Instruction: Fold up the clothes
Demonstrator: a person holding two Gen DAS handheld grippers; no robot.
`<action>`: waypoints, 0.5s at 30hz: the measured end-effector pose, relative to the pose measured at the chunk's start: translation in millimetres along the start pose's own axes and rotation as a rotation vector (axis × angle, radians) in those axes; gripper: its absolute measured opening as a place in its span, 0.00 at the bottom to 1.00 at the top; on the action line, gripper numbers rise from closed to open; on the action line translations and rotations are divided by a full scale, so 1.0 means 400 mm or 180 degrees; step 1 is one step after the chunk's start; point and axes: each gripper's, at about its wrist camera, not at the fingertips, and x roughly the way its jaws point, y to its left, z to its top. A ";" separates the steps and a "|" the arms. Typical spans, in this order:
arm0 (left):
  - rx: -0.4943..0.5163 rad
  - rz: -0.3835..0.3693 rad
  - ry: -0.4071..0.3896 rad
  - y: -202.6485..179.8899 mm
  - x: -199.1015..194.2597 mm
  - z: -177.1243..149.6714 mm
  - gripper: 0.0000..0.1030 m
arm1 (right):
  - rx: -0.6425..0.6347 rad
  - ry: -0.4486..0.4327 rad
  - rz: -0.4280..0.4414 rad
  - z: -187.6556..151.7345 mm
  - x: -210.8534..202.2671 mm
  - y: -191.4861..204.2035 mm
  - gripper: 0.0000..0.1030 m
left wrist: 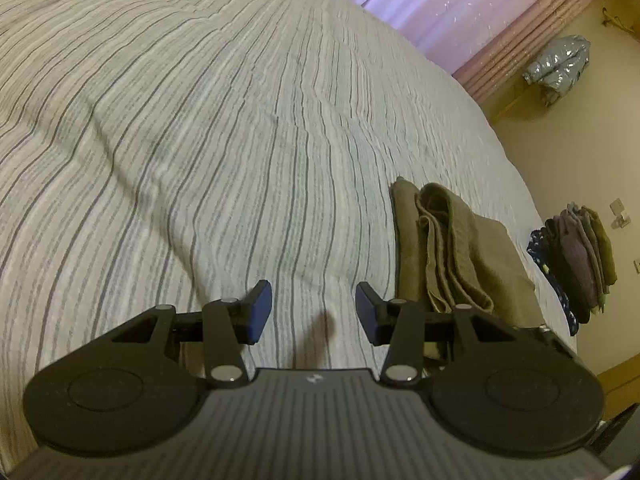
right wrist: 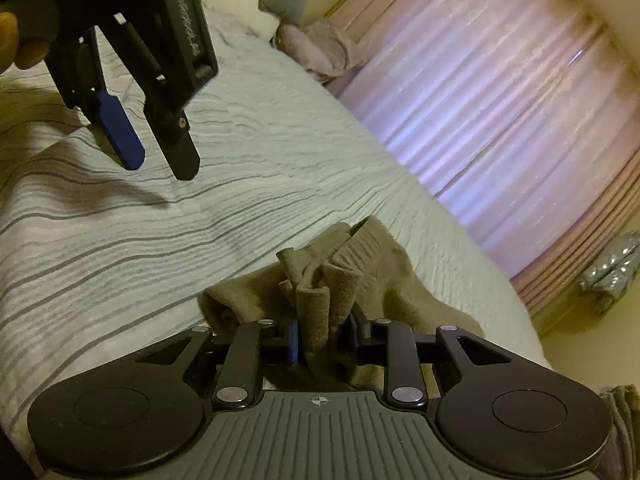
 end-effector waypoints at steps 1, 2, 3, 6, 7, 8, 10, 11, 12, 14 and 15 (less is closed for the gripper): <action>-0.0001 -0.0001 0.0004 -0.003 -0.002 0.000 0.40 | 0.0041 0.0014 -0.0002 0.001 -0.005 -0.008 0.41; -0.0003 -0.0002 0.0008 -0.007 -0.004 0.001 0.40 | 0.0082 -0.0026 -0.0016 0.002 -0.016 -0.019 0.61; 0.0002 -0.0027 0.0009 -0.014 -0.006 0.001 0.40 | 0.0122 -0.0117 -0.0034 0.003 -0.031 -0.031 0.73; 0.0043 -0.0119 0.0006 -0.042 -0.012 0.001 0.40 | 0.0204 -0.0305 -0.0037 -0.001 -0.076 -0.057 0.82; 0.0076 -0.0159 0.0000 -0.056 -0.015 0.000 0.40 | 0.0252 -0.0322 -0.0059 -0.007 -0.096 -0.064 0.82; 0.0115 -0.0199 -0.0002 -0.071 -0.017 -0.001 0.40 | 0.0340 -0.0302 -0.0116 -0.019 -0.115 -0.073 0.82; 0.0177 -0.0303 0.0009 -0.105 -0.015 0.002 0.40 | 0.0602 -0.0234 -0.0262 -0.047 -0.143 -0.103 0.82; 0.0192 -0.0351 0.0021 -0.120 -0.010 0.004 0.40 | 0.0756 -0.0183 -0.0347 -0.063 -0.155 -0.121 0.82; 0.0205 -0.0407 0.0039 -0.138 -0.003 0.006 0.40 | 0.0912 -0.0116 -0.0430 -0.082 -0.163 -0.140 0.82; 0.0241 -0.0472 0.0073 -0.173 0.015 0.011 0.40 | 0.1142 0.0006 -0.0544 -0.113 -0.169 -0.175 0.72; 0.0269 -0.0487 0.0087 -0.190 0.026 0.008 0.40 | 0.1215 0.0077 -0.0555 -0.127 -0.165 -0.190 0.68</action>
